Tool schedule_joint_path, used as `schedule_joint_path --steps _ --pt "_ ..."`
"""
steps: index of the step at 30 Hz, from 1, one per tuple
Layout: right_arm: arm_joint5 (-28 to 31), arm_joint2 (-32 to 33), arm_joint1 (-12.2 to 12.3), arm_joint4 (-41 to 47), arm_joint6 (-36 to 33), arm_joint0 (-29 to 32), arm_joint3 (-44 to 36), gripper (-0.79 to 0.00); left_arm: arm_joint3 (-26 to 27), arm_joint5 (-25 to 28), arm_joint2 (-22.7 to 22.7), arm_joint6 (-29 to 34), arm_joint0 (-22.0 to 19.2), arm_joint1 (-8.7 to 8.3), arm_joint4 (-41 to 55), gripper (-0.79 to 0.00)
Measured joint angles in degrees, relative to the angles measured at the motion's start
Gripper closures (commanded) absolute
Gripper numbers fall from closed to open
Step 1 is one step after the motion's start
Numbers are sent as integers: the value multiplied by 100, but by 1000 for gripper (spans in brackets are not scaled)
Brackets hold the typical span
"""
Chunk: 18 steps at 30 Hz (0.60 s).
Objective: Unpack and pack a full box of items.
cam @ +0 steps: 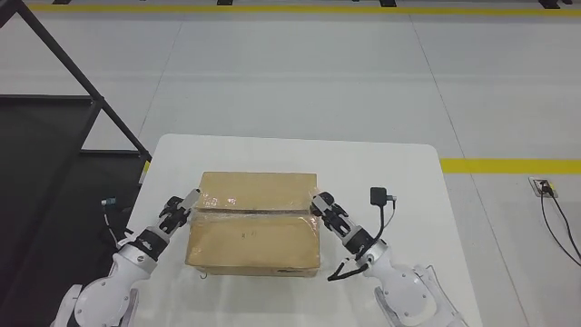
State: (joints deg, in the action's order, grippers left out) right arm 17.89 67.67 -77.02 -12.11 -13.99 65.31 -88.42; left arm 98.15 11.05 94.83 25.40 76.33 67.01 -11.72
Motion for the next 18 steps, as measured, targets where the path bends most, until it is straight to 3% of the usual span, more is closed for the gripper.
schedule_joint_path --steps 10,15,18 --pt "-43 151 31 63 -80 175 -77 0 -46 -5 -94 3 -49 -14 -29 -785" --pt "-174 127 20 -51 29 140 4 -49 -77 -17 -130 -6 -66 -22 -50 -785" --pt "-189 116 14 -43 39 118 44 -151 -86 -29 -140 -12 -68 -27 -56 -785"
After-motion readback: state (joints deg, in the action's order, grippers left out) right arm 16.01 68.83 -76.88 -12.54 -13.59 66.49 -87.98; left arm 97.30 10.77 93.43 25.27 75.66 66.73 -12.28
